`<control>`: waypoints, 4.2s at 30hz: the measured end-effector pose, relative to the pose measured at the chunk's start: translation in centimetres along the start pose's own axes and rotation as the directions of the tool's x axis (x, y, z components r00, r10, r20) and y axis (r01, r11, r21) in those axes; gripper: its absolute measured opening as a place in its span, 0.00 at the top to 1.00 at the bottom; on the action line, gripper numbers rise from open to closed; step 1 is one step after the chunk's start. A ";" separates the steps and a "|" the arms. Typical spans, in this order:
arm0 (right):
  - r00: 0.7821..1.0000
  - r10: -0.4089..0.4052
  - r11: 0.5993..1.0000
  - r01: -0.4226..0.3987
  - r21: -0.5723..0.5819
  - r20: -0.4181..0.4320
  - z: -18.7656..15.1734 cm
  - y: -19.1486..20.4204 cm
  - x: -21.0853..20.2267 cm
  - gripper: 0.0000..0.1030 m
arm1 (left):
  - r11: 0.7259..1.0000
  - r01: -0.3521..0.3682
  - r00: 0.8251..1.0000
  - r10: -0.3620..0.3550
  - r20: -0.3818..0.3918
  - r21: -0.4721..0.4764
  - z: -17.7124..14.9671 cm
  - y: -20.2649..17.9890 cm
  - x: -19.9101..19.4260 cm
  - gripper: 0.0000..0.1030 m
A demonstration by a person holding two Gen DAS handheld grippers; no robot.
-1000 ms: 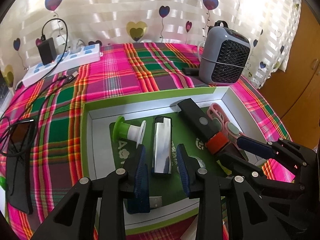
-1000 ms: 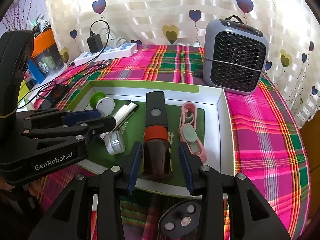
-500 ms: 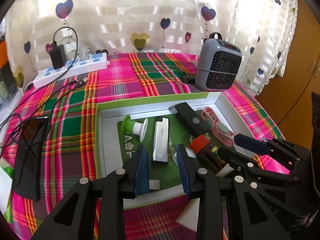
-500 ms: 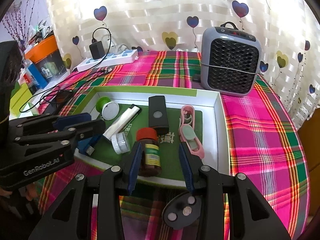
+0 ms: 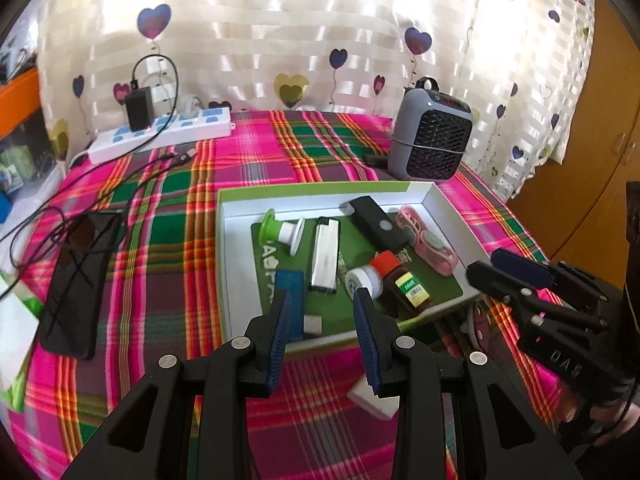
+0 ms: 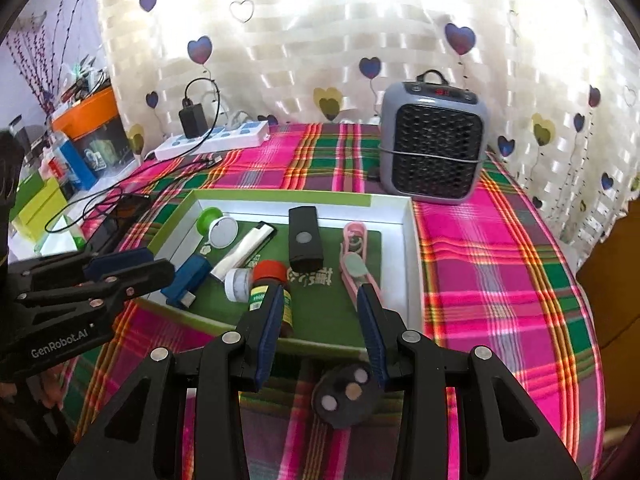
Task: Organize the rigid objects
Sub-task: 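Lift both tools up and away from the box, then move left tool to the white charger plug and close on it, then carry the white charger plug with left tool toward the box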
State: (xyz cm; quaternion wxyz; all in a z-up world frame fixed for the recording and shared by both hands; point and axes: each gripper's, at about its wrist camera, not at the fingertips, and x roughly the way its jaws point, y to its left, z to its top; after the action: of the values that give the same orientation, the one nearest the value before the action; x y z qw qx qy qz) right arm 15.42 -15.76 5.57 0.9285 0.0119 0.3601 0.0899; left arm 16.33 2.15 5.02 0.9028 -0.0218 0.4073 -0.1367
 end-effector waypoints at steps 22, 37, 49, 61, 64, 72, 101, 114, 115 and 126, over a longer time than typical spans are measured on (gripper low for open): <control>0.999 -0.041 0.993 0.041 0.115 -0.006 -3.4 -3.5 -2.7 0.62 | 0.998 0.018 0.998 -0.015 0.057 -0.060 -1.9 1.4 -3.4 0.69; 0.997 -0.005 0.998 0.009 0.055 -0.071 -4.0 -1.4 -0.6 0.48 | 0.994 0.088 0.996 -0.088 -0.006 -0.060 -3.7 0.9 -2.2 0.66; 0.991 -0.036 0.999 0.037 0.009 -0.130 -4.5 -0.7 1.1 0.48 | 0.991 0.128 0.991 -0.130 -0.040 -0.040 -4.0 0.1 -1.1 0.65; 0.987 -0.083 0.995 0.089 0.039 -0.140 -4.5 -2.0 1.5 0.48 | 0.984 0.170 0.980 -0.164 -0.114 0.046 -4.5 -2.2 0.9 0.62; 0.987 -0.085 0.995 0.092 0.045 -0.139 -4.5 -2.2 1.4 0.48 | 0.985 0.158 0.981 -0.150 -0.123 0.063 -4.6 -2.6 1.1 0.60; 0.986 -0.096 0.993 0.104 0.049 -0.139 -4.6 -2.6 1.3 0.48 | 0.986 0.142 0.981 -0.128 -0.144 0.090 -4.5 -2.9 1.7 0.60; 0.989 -0.067 0.996 0.075 0.054 -0.131 -4.7 -3.3 1.2 0.50 | 0.960 0.118 0.980 -0.070 -0.187 0.255 -4.0 -5.7 3.5 0.58; 0.990 -0.059 0.996 0.067 0.058 -0.130 -4.6 -3.4 1.1 0.50 | 0.955 0.140 0.976 -0.088 -0.198 0.262 -4.0 -6.7 3.8 0.58; 0.990 -0.060 0.996 0.068 0.057 -0.130 -4.6 -3.4 1.1 0.50 | 0.954 0.137 0.977 -0.085 -0.197 0.266 -4.0 -6.8 3.8 0.58; 0.990 -0.060 0.996 0.068 0.054 -0.130 -4.6 -3.3 1.1 0.50 | 0.957 0.106 0.983 -0.059 -0.176 0.271 -3.9 -7.1 4.1 0.58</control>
State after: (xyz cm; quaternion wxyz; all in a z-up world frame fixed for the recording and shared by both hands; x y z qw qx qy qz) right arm 13.67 -19.02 1.12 0.9050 0.0217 0.4219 0.0501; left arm 14.40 -5.47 0.47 0.8533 0.1000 0.4563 -0.2315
